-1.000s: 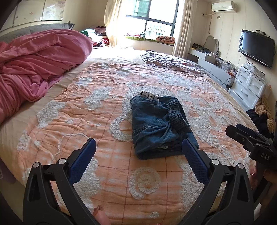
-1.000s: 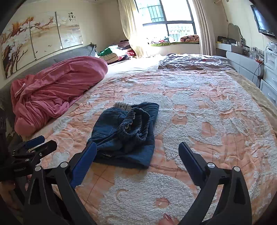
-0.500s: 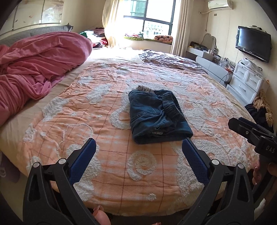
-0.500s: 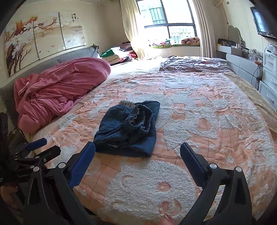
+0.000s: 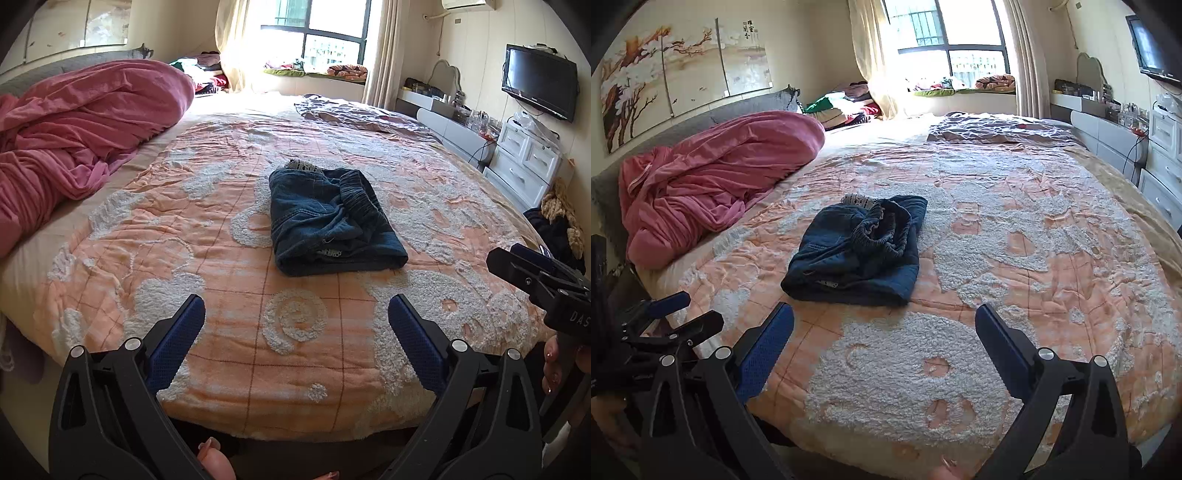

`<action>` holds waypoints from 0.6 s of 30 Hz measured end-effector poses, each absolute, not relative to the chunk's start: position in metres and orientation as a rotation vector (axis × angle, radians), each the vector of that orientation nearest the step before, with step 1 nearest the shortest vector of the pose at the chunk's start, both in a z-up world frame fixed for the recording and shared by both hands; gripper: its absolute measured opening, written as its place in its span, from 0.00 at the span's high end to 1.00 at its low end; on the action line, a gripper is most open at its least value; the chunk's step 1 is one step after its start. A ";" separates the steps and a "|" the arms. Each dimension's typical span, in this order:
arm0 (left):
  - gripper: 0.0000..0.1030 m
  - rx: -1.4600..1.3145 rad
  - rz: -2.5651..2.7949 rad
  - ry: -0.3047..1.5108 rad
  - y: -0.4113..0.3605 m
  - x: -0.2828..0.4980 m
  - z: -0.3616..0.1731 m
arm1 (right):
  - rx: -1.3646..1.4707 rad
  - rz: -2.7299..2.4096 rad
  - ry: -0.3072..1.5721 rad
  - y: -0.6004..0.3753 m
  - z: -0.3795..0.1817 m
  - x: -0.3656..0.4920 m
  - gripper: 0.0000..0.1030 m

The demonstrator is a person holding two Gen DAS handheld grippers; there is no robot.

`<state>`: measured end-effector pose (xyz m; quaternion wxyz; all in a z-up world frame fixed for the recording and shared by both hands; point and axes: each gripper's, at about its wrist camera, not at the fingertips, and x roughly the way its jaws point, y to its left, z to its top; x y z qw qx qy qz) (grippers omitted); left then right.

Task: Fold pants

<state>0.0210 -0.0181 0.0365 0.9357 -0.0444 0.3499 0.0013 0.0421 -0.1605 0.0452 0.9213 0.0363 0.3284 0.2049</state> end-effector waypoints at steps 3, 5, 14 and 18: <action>0.09 -0.093 0.001 0.728 -0.020 0.020 0.031 | 0.069 0.421 0.687 -0.161 0.040 0.039 0.05; 0.09 -0.091 0.003 0.733 -0.022 0.019 0.028 | 0.063 0.420 0.693 -0.161 0.036 0.037 0.05; 0.09 -0.095 0.001 0.759 -0.027 0.015 0.015 | 0.051 0.399 0.720 -0.167 0.019 0.031 0.05; 0.09 -0.096 -0.006 0.770 -0.029 0.014 0.009 | 0.047 0.401 0.734 -0.169 0.011 0.029 0.05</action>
